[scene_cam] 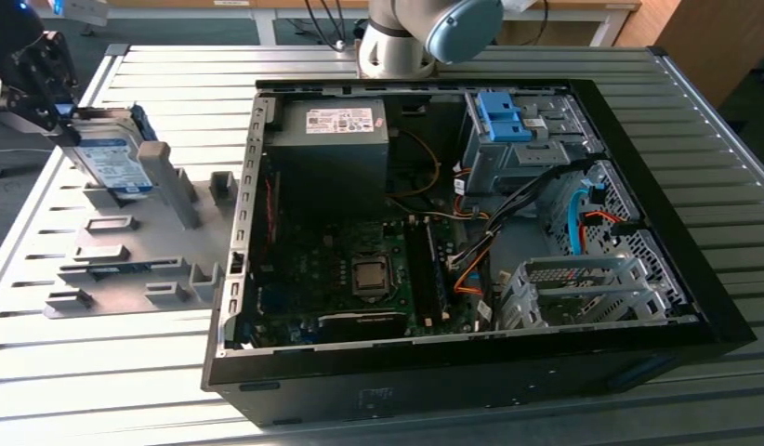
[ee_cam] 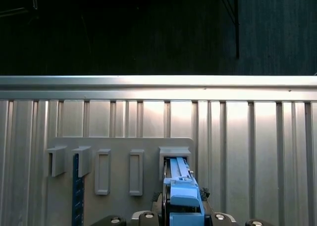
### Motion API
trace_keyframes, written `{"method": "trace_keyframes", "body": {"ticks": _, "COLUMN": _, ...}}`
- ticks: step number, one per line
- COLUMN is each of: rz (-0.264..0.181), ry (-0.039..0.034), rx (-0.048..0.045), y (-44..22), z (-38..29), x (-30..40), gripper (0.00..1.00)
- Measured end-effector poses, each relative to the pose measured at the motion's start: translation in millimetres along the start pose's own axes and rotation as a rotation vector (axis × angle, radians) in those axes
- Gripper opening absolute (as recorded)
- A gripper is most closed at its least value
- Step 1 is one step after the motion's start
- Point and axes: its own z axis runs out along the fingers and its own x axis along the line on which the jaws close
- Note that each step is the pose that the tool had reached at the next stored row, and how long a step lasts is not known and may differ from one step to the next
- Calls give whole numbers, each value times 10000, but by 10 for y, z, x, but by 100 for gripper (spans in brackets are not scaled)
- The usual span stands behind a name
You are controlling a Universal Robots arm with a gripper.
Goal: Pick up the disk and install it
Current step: 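Pick up the disk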
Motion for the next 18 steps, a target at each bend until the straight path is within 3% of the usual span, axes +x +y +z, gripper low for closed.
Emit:
{"method": "trace_keyframes", "body": {"ticks": 7, "rz": 0, "ry": 0, "rx": 1, "y": 1, "z": -69, "x": 0, "gripper": 37}}
{"method": "trace_keyframes", "body": {"ticks": 18, "rz": 0, "ry": 0, "rx": 0, "y": 3, "z": -237, "x": 0, "gripper": 37}}
